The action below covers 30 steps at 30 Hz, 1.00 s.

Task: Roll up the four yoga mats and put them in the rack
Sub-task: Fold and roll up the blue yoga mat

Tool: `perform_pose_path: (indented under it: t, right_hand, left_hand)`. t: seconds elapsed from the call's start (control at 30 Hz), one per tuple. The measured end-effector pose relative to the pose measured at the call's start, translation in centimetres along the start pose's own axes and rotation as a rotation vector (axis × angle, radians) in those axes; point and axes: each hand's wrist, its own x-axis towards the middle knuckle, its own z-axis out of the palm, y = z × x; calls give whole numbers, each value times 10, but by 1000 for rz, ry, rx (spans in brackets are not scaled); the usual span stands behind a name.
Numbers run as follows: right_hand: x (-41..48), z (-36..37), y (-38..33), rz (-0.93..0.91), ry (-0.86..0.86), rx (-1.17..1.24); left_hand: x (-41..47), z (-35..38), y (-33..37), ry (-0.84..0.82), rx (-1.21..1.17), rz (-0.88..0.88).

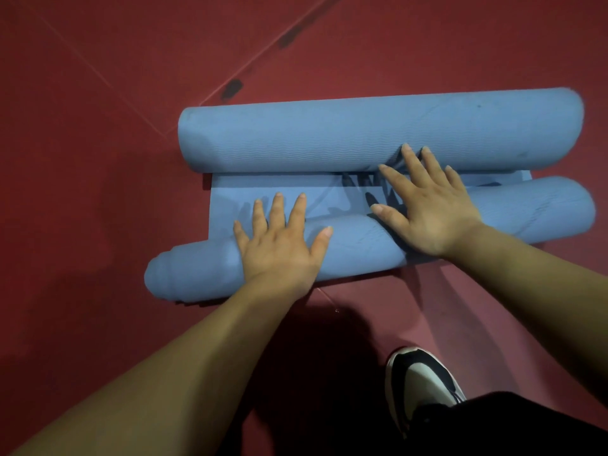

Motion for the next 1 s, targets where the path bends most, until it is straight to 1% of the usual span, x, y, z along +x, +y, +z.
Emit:
perform_pose_path:
  t: [0.17,0.23,0.37,0.43,0.7,0.77,0.87,0.9,1.0]
  right_hand:
    - [8,-4,1,6,9,-2]
    - [12,-4,1,10,8,12]
    - [12,-3,3,18,6,10]
    - [8,0,1,15,14,-5]
    - [18,-5,3,13,43,-20]
    - [19,-5,3,16,39,-14]
    - [16,-2,4,13,53,-32]
    - [14,0,4,11,61,-36]
    - [13,0,3,10,70,-33]
  left_hand:
    - [26,-11,-1,-82,0,-3]
    - [28,-13,0,-91,0,-7]
    - [-1,-3,2,2,13,35]
    - [-7,1,2,12,18,38]
    - [43,-18,3,-98,4,-6]
    - [34,-15,3,-59,-2,3]
    - [-1,1,4,71,19,75]
    - [-5,3,4,81,22,81]
    - [10,-1,5,15,22,32]
